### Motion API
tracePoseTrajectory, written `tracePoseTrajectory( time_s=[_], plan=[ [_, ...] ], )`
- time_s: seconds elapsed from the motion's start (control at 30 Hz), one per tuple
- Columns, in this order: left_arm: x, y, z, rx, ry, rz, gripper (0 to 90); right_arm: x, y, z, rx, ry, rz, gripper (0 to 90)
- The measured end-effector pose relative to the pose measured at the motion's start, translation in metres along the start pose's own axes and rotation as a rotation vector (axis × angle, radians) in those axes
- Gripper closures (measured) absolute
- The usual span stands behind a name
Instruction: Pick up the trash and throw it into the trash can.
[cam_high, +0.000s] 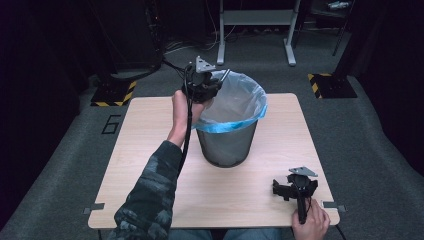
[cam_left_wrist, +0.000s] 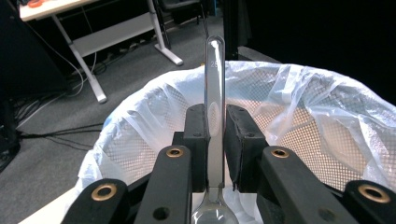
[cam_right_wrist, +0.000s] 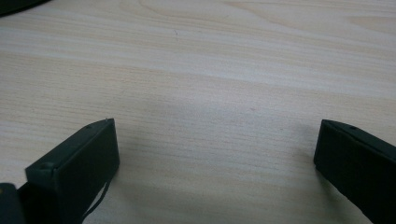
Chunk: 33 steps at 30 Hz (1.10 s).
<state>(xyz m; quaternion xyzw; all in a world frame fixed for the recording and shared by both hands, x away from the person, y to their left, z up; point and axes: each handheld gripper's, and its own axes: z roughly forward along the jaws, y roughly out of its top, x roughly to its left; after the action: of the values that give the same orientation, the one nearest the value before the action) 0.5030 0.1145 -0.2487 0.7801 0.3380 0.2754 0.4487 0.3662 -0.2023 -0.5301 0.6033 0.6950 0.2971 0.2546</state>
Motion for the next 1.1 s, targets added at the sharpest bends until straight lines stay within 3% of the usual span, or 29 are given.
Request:
tracePoseTrajectory(
  time_s=[0.07, 0.17, 0.3, 0.5, 0.63, 0.7, 0.9, 1.1],
  plan=[
    [0.001, -0.001, 0.0, 0.012, 0.003, -0.01, 73.9, 0.0, 0.0, 0.0, 0.0, 0.001, 0.001, 0.0],
    [0.004, -0.004, -0.005, 0.027, 0.001, -0.024, 50.7, 0.0, 0.0, 0.0, 0.001, -0.001, 0.002, 0.0],
    [0.006, -0.01, -0.016, 0.049, -0.002, -0.032, 31.5, 0.0, 0.0, 0.0, 0.001, 0.0, 0.004, 0.0],
    [0.012, -0.027, -0.042, 0.049, -0.012, -0.031, 16.5, 0.0, 0.0, 0.0, 0.002, -0.001, 0.001, 0.0],
    [0.016, -0.042, -0.056, 0.046, -0.003, -0.033, 15.0, 0.0, 0.0, 0.0, 0.002, -0.001, 0.001, 0.0],
    [0.019, -0.052, -0.064, 0.051, 0.038, -0.034, 14.5, 0.0, 0.0, 0.0, 0.002, -0.001, 0.001, 0.0],
    [0.031, -0.08, -0.079, 0.052, 0.082, -0.062, 13.7, 0.0, 0.0, 0.0, 0.002, -0.001, 0.001, 0.0],
    [0.042, -0.112, -0.083, 0.106, 0.135, -0.082, 13.7, 0.0, 0.0, 0.0, 0.002, -0.001, 0.001, 0.0]
  ],
)
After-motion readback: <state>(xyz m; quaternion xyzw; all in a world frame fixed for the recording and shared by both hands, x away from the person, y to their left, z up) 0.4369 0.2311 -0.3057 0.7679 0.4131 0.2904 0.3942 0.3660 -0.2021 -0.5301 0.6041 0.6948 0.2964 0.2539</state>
